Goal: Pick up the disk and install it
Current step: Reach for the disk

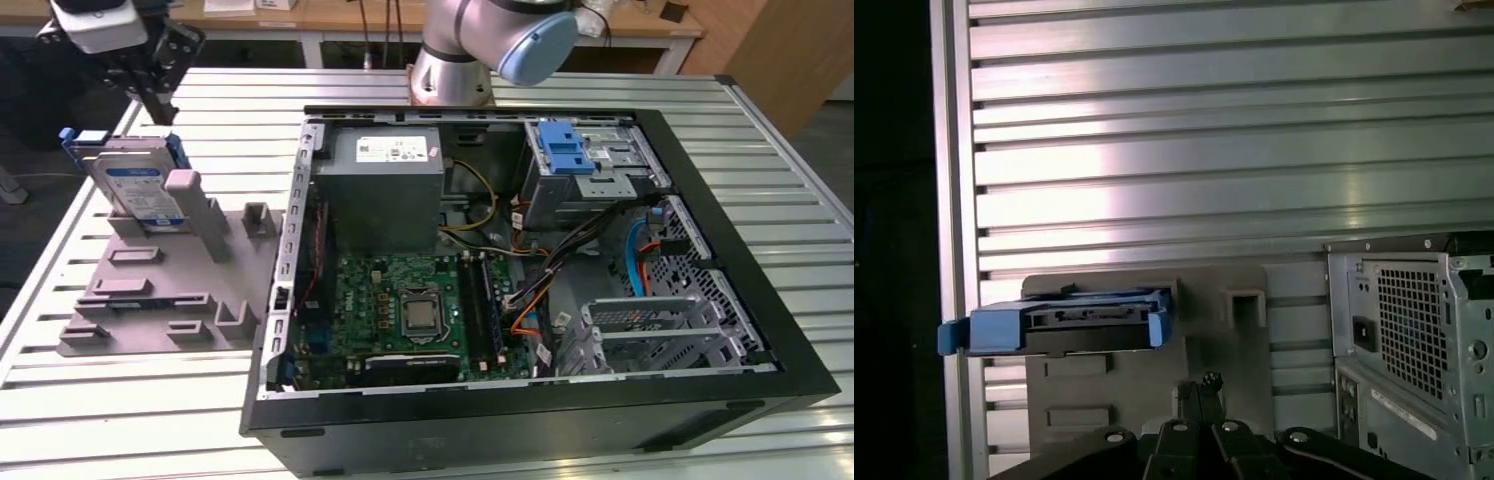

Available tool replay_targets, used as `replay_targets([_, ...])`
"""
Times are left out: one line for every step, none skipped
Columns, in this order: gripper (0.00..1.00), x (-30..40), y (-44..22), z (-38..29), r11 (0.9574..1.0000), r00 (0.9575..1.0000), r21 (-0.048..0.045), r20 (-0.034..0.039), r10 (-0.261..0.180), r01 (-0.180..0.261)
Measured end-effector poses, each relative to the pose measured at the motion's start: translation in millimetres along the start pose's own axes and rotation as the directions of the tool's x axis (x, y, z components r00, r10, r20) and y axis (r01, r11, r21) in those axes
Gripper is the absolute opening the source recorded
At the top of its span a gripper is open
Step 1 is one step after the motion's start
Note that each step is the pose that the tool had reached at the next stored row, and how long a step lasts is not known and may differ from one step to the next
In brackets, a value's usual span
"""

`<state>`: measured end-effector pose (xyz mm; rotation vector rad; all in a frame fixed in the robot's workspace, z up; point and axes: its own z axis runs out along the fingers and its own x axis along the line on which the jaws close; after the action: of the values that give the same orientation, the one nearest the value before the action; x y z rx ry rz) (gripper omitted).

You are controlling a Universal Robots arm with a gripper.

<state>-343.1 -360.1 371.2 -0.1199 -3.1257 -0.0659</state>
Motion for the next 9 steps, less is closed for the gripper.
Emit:
replay_targets([0.11,4.5,0.0,0.3,1.0,1.0,0.0,0.0001,0.0,0.0])
replay_targets([0.11,9.0,0.2,0.7,1.0,1.0,0.0,0.0002,0.0,0.0])
replay_targets([0.11,14.0,0.6,1.1,1.0,1.0,0.0,0.0001,0.0,0.0])
replay_targets([0.11,18.5,1.4,1.5,1.0,1.0,0.0,0.0,0.0,0.0])
replay_targets([0.11,22.3,2.2,1.8,1.0,1.0,0.0,0.0001,0.0,0.0])
replay_targets([0.11,25.3,3.0,2.2,1.0,1.0,0.0,0.0001,0.0,0.0])
replay_targets([0.11,28.4,3.7,2.5,1.0,1.0,0.0,0.0001,0.0,0.0])
replay_targets([0.11,32.0,4.6,2.9,1.0,1.0,0.0,0.0001,0.0,0.0])
replay_targets([0.11,36.6,5.4,3.3,1.0,1.0,0.0,0.0001,0.0,0.0])
